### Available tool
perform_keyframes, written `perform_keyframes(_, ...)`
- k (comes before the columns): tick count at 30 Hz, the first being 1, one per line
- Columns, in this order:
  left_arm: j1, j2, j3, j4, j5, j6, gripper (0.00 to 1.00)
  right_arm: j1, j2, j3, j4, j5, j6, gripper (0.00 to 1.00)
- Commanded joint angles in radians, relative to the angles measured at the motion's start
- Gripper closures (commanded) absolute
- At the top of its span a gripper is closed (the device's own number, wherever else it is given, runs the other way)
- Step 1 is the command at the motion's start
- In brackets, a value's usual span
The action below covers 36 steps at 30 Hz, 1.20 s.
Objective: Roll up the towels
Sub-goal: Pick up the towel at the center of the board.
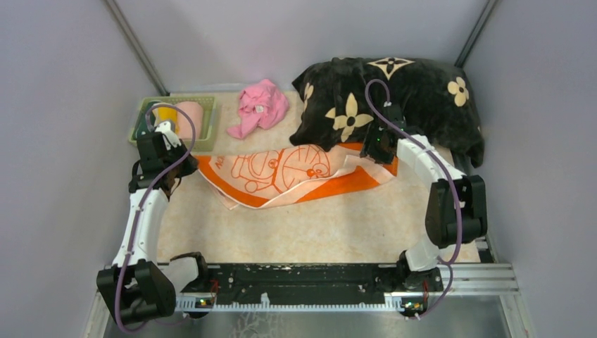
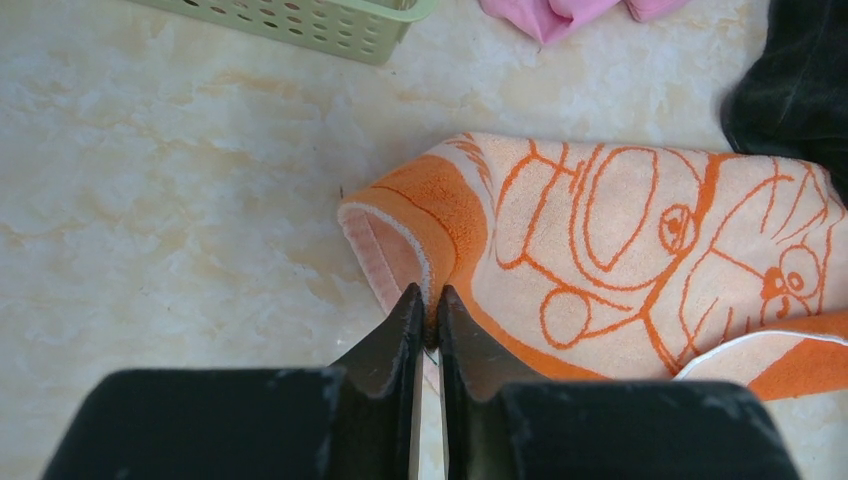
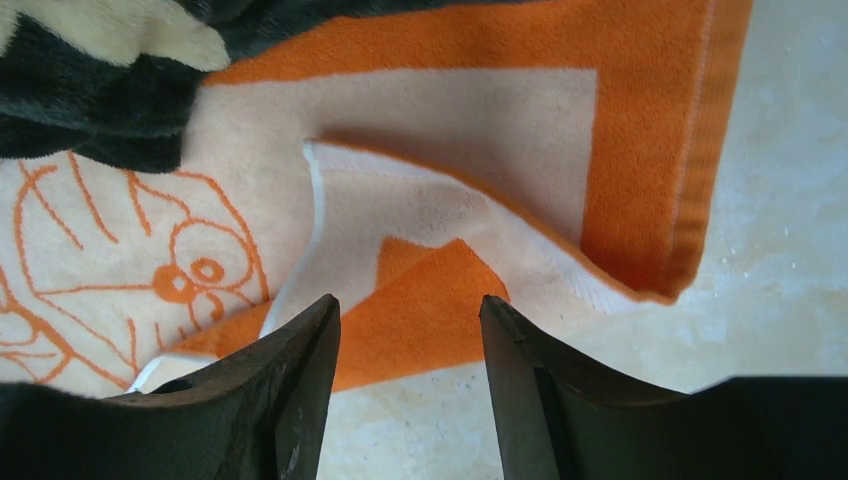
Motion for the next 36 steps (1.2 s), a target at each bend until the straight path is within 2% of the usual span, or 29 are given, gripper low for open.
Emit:
perform_keyframes(1, -0.001, 0.004, -0.002, 0.014, 0.020, 0.006, 0.86, 0.085, 0.084, 0.137, 0.018, 0.109, -0.036, 0.46)
perform_keyframes(5, 0.000, 0.008, -0.003, 0.012, 0.020, 0.007, 0.86, 0.144, 0.206, 0.217, -0.021, 0.253, -0.040, 0.46)
perform_keyframes(17, -0.001, 0.016, 0.002, 0.008, 0.032, 0.004, 0.86, 0.285, 0.373, 0.342, -0.086, 0.547, 0.038, 0.48)
perform_keyframes(29, -0.001, 0.020, 0.005, 0.005, 0.044, 0.000, 0.86, 0.358, 0.492, 0.393, -0.053, 0.665, 0.112, 0.58)
perform_keyframes(36, 0.000, 0.018, 0.003, 0.004, 0.048, -0.002, 0.86, 0.360, 0.507, 0.362, 0.002, 0.738, 0.153, 0.60)
